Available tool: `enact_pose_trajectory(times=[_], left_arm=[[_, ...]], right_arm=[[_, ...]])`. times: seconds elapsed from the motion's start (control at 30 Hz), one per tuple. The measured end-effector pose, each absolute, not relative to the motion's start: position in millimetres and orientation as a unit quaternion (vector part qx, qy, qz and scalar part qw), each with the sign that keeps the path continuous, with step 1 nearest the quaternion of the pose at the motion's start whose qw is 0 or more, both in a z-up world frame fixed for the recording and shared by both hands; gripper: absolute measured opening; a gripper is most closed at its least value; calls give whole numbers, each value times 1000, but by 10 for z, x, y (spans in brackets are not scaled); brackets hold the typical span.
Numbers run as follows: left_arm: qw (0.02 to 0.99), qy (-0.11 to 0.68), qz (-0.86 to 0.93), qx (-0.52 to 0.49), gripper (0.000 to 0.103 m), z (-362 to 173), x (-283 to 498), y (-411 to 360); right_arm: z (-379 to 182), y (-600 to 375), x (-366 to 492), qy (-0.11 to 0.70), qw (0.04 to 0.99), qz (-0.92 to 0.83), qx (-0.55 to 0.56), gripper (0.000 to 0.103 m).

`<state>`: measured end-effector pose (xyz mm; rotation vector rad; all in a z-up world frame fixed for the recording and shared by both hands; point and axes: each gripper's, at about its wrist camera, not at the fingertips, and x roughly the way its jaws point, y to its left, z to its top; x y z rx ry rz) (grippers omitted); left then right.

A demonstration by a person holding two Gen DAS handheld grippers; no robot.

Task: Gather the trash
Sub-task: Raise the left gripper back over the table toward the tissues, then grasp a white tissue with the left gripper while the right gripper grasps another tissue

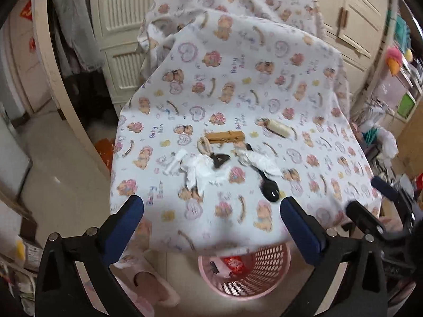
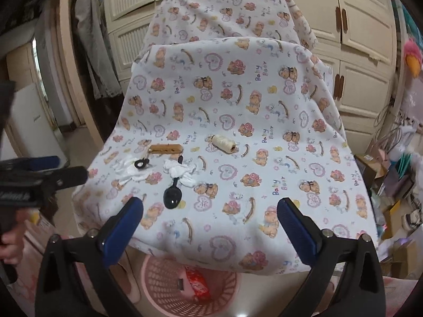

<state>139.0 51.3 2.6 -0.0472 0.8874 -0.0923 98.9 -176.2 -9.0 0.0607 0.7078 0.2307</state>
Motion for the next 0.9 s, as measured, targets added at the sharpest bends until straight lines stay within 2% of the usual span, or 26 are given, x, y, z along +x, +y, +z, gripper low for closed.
enact_pose_trajectory(times=[0.17,0.27,0.37,0.43,0.47,0.53,0.7,0.73,0.8,0.9], left_arm=[[904,426,-28,-33,100,-212,1665,646],[908,417,-23,-43,91,-374,1733,701],[896,435,-36,-79,77,-517,1843,747],[894,441,-26,-77,65,-579,1881,736],[893,442,-25,-73,63,-596,1888,722],[891,448,-35,-70,51,-643,1906,686],[888,453,-35,-63,28,-811,1951,593],[886,456,-39,-68,16,-802,1946,587],[875,469,-82,-88,3,-790,1945,580],[890,451,-52,-34,1,-696,1855,494]], right_arm=[[-172,-1819,1077,359,926,109,36,90],[-214,-1834,1140,366,923,110,39,84],[-271,-1822,1214,373,921,106,41,72],[-315,-1805,1242,381,917,108,42,67],[-343,-1789,1248,385,916,109,42,65],[-376,-1760,1244,388,914,109,40,64],[-383,-1676,1224,382,916,117,31,63],[-384,-1669,1220,382,916,117,27,63],[-382,-1671,1207,383,916,115,28,63],[-356,-1690,1231,382,915,124,44,62]])
